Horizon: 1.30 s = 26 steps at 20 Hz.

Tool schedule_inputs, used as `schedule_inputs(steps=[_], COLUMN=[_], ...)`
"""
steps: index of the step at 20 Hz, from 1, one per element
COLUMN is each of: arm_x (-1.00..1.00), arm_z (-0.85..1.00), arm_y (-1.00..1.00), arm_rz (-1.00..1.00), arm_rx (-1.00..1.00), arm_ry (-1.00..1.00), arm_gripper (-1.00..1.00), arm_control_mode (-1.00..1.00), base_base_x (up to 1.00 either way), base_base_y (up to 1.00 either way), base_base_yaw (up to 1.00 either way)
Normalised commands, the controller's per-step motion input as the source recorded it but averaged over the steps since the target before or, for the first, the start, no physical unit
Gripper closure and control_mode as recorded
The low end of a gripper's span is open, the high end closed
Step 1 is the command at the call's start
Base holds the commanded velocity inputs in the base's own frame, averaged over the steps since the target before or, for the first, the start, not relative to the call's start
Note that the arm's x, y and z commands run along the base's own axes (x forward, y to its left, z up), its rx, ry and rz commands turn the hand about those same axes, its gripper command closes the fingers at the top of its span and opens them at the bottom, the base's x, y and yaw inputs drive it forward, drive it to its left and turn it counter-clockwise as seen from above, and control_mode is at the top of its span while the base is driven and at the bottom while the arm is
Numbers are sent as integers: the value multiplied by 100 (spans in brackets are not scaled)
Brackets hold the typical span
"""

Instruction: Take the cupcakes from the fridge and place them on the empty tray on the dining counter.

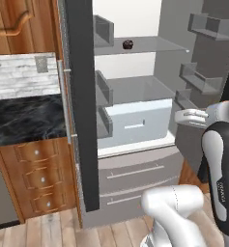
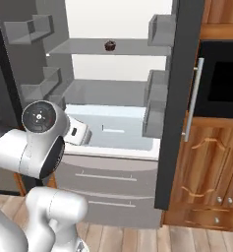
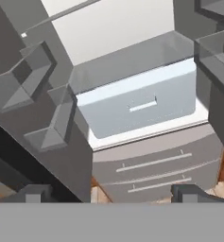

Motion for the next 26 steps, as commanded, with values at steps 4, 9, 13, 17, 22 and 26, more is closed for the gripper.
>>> schedule_inputs(steps=[4, 9, 13, 17, 22, 26], arm_x=[0, 0, 0, 0, 0, 0], arm_z=[0, 0, 0, 0, 0, 0], arm_y=[0, 0, 0, 0, 0, 0], arm_rz=[0, 0, 0, 0, 0, 0], arm_rx=[0, 0, 0, 0, 0, 0], arm_ry=[0, 0, 0, 0, 0, 0], arm_gripper=[-100, -100, -100, -100, -100, -100], arm_control_mode=[100, 100, 100, 100, 100, 100], base_base_x=[74, 76, 100, 100, 91, 4], base_base_y=[7, -60, -2, 39, 2, 0], base_base_yaw=[9, 9, 7, 0, 0, 0])
